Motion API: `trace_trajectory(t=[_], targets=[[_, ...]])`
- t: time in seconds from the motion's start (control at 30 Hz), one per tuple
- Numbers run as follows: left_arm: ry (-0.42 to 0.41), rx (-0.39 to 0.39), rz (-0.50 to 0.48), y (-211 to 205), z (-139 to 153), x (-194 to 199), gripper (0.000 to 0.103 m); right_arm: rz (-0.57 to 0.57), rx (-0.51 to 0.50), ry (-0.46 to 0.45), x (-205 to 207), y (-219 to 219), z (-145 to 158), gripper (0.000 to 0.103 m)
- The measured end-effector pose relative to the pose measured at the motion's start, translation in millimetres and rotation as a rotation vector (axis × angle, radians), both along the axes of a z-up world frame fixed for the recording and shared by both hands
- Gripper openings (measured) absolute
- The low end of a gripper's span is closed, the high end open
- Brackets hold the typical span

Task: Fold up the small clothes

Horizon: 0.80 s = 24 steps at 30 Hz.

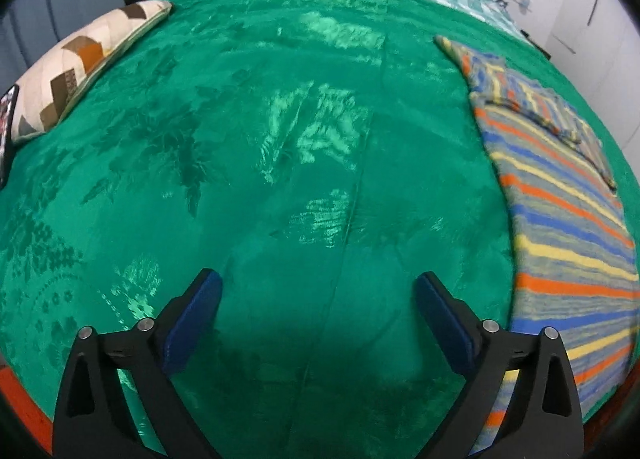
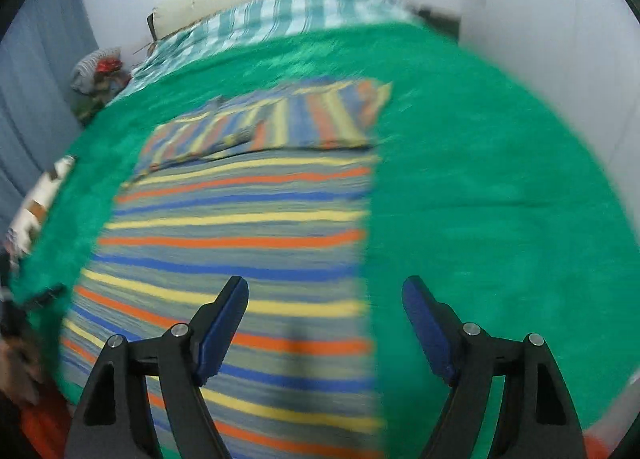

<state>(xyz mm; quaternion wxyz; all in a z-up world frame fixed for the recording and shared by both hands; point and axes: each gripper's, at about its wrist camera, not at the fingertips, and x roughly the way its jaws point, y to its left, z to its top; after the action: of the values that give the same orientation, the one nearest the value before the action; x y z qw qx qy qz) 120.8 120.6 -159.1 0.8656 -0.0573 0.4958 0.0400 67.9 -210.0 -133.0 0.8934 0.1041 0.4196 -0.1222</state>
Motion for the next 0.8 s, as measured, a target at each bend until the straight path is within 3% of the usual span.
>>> trace_trajectory(t=[0.1,0.17,0.27,0.8], targets=[[-0.007,0.026,0.002,-3,-6,-3,0.102,-0.044,-0.083,-0.025,-23,-10,-2,0.08],[-0.011,0.038,0.0,-4,-8,-6,0.102,-0.081,-0.029,-0.055,-33,-24,2,0.08],[-0.025,0.047,-0.002,-5,-11,-9,0.103,-0.092,-0.053,-0.09,-40,-26,8,0.083],[-0.047,0.08,-0.02,-9,-15,-12,0.103,-0.103,-0.014,-0.081,-36,-30,0,0.083]])
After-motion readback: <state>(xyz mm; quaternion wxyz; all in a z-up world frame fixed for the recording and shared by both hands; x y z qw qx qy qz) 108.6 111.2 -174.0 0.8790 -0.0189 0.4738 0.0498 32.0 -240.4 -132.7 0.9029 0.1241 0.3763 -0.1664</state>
